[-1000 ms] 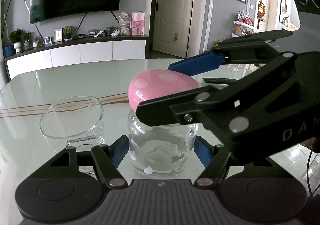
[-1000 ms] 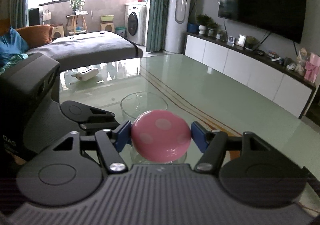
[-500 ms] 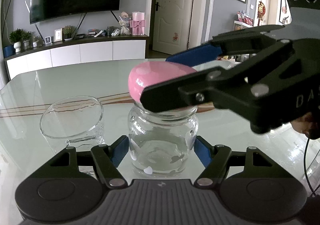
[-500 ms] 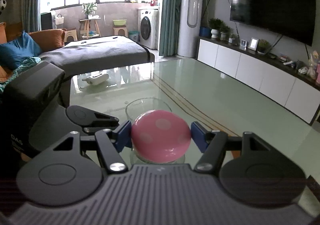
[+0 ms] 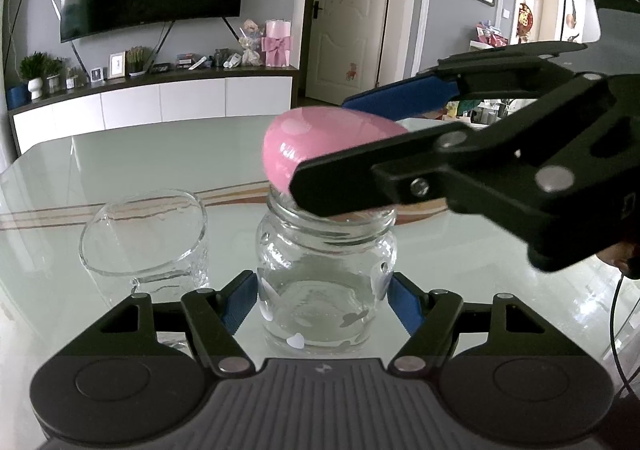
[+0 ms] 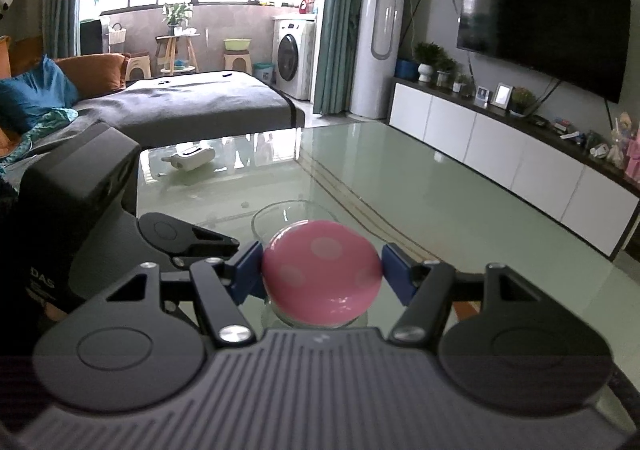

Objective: Unscrew bottle cap and pour
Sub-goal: 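Lift the pink cap off the jar with the right gripper while the left gripper releases the jar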

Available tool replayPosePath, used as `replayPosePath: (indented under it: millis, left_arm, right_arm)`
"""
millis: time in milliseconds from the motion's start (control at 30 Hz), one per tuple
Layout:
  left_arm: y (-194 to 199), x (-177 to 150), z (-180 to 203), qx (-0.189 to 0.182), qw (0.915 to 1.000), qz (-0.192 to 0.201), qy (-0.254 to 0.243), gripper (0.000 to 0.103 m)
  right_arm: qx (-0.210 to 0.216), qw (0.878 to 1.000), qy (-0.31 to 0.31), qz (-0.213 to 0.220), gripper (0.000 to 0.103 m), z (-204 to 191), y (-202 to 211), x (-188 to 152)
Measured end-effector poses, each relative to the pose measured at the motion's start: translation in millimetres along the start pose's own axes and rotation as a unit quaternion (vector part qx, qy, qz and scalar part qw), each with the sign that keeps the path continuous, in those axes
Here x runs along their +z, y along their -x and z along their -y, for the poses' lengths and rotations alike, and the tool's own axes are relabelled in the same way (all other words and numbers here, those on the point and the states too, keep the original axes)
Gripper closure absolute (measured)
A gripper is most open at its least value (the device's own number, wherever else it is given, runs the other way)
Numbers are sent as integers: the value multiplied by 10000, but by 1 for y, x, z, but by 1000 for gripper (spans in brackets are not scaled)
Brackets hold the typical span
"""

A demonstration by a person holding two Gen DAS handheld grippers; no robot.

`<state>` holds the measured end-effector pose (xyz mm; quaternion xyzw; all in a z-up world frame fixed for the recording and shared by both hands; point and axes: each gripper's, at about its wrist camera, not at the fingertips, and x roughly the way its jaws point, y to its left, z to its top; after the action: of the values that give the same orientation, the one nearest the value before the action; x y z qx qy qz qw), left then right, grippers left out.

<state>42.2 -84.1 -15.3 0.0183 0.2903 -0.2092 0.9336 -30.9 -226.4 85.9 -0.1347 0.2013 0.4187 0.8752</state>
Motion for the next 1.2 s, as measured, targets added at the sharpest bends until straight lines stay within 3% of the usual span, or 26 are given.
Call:
replayPosePath:
  millis: [367, 700, 1200]
  left_arm:
    - [9, -2, -2, -47, 9999, -77, -57, 20]
    - [29, -10, -13, 224, 9994, -228, -164, 19]
    - [46, -15, -35, 605, 9971, -449, 93, 19]
  right_arm:
    - [-80, 9999, -112, 56, 37, -1, 3, -3]
    - [-279, 9995, -167, 2, 37, -1, 10, -7]
    - [-696, 9953, -677, 6, 37, 11, 41, -34]
